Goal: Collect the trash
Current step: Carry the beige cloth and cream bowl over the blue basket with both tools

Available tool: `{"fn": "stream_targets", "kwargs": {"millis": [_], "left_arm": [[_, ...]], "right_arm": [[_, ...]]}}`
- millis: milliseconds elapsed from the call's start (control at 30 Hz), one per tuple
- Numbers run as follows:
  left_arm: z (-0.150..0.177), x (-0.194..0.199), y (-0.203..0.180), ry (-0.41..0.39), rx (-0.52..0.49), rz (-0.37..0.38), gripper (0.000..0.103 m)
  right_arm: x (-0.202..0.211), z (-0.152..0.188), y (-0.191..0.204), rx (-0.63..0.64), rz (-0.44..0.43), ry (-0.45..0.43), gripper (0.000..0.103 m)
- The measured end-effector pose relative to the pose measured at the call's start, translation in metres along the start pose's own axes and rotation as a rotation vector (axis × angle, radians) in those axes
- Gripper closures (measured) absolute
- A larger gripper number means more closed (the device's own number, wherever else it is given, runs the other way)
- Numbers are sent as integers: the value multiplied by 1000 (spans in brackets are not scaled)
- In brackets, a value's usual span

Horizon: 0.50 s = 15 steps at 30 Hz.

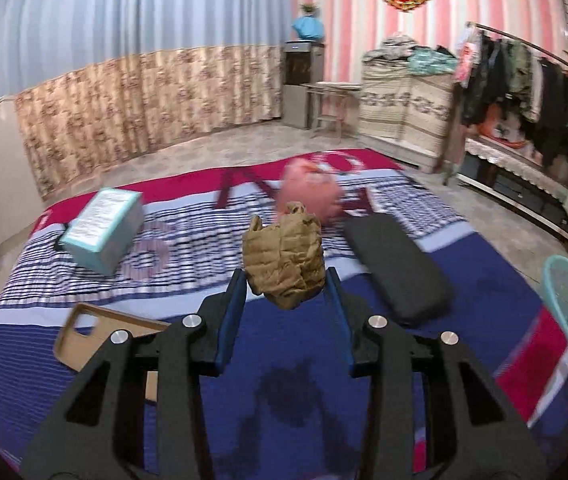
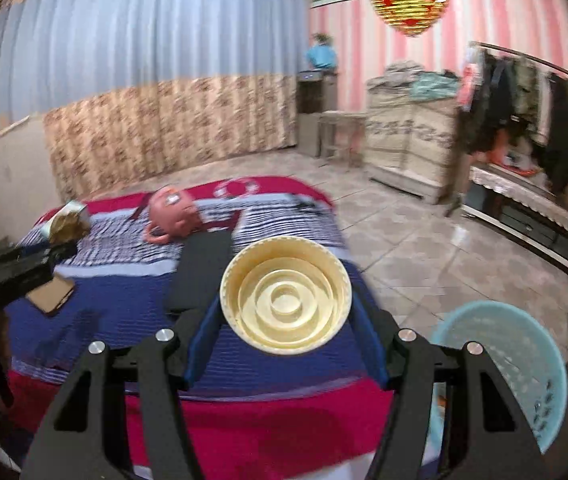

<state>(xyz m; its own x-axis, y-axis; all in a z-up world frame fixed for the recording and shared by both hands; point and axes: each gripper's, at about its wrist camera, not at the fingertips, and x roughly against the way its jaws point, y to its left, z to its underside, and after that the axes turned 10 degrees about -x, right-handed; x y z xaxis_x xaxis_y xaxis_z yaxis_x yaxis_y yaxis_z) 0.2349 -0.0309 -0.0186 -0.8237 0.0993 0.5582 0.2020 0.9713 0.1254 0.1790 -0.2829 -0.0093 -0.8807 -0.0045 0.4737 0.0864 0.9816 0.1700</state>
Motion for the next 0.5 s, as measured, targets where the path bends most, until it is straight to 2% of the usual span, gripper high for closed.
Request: {"fn": "stream_targets", "kwargs": {"millis": [233,500], "left_arm": [[-14,7,-55,-34,-46,83,64],[-33,9,-119,-69,-101,179,64]], "right_arm": [[23,-6,-72,-92,132,-77,42],[33,-5,-139,-172,262,-99,42]]}}
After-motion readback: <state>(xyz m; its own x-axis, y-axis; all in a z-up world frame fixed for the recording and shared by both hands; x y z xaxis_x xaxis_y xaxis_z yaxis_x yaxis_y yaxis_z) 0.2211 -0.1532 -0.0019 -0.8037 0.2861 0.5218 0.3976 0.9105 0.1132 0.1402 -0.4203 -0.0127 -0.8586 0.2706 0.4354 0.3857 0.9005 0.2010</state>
